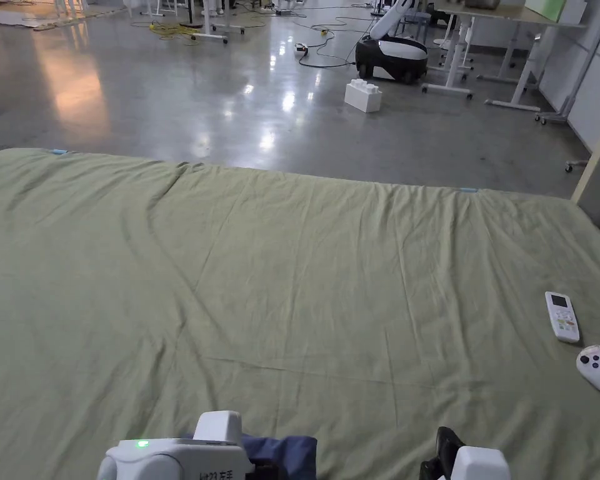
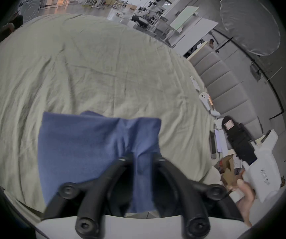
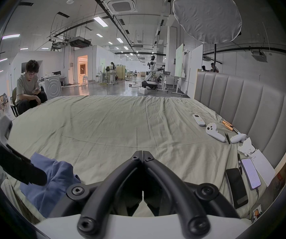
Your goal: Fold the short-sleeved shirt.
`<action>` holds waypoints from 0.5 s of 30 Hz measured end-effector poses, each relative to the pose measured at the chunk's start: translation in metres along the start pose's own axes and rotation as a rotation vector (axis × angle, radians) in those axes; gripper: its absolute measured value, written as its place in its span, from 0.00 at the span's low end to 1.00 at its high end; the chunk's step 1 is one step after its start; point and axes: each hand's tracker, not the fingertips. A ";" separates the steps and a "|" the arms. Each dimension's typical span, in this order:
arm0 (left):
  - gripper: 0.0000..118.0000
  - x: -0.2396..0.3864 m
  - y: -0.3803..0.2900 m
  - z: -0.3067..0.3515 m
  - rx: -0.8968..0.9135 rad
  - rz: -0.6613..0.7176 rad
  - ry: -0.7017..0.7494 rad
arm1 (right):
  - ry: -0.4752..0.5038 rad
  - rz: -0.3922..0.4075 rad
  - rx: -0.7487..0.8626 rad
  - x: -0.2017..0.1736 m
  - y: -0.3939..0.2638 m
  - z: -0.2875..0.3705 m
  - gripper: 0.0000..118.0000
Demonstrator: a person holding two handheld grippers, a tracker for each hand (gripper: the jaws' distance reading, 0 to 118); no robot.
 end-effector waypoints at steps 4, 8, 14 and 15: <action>0.10 0.002 -0.012 -0.033 -0.044 0.013 0.016 | -0.001 -0.011 -0.009 0.001 -0.001 0.000 0.01; 0.08 0.006 -0.024 -0.052 -0.058 0.020 0.008 | -0.008 -0.010 -0.021 0.002 -0.003 0.001 0.01; 0.06 0.009 -0.032 -0.063 -0.049 -0.006 0.032 | -0.009 -0.009 -0.023 0.003 -0.004 0.002 0.01; 0.06 0.008 -0.034 -0.063 -0.038 -0.005 0.033 | -0.006 -0.010 -0.022 0.002 -0.003 0.002 0.00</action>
